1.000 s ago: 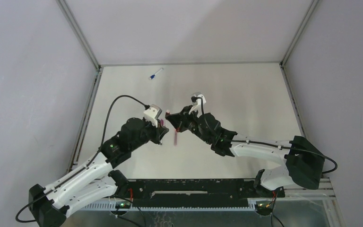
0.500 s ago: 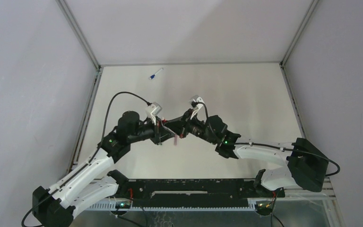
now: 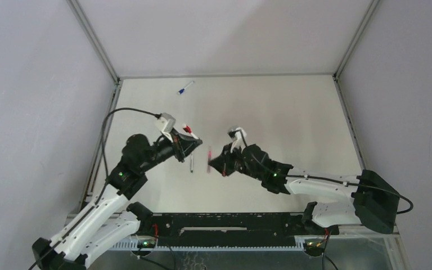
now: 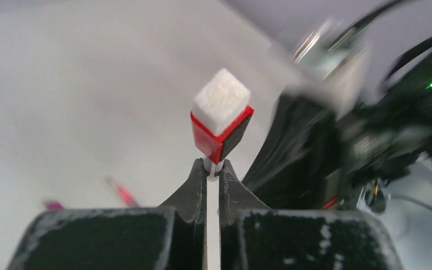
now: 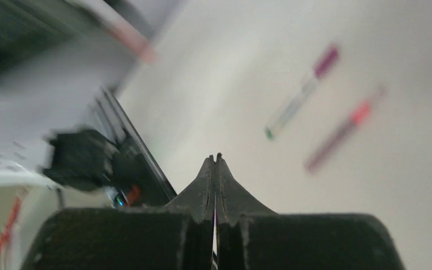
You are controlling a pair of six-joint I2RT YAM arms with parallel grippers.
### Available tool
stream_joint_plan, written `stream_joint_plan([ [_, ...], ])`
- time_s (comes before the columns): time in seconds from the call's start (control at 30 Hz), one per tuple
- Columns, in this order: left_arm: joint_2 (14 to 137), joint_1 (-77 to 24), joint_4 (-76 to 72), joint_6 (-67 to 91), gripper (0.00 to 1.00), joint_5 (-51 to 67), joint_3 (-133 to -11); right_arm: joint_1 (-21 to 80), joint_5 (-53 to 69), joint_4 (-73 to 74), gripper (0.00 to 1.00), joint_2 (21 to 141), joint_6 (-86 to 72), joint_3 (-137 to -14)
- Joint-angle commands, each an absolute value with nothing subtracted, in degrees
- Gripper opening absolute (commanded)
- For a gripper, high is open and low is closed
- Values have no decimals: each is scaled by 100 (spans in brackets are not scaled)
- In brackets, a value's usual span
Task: Insert the pens into the pen caps
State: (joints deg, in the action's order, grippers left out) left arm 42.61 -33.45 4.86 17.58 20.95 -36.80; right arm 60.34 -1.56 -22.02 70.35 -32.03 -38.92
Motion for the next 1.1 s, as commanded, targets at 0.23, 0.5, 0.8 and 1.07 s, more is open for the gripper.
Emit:
stream_joint_plan([
  [0.23, 3867, -3328, -818, 1677, 0, 1808, -4158, 6100, -385, -632, 0, 7130, -3549, -3574],
  [0.5, 4240, -3330, -407, 1644, 0, 2788, -4022, 5677, 424, -894, 32, 5354, -2523, -3473],
  [0.8, 4526, -3700, -123, 1696, 0, 3784, -3796, 4667, 2148, -27, 47, 5011, -1611, -4892],
  [1.07, 4983, -4433, 196, 1558, 0, 3549, -3953, 4724, 2877, -452, 53, 5776, -1755, -5344],
])
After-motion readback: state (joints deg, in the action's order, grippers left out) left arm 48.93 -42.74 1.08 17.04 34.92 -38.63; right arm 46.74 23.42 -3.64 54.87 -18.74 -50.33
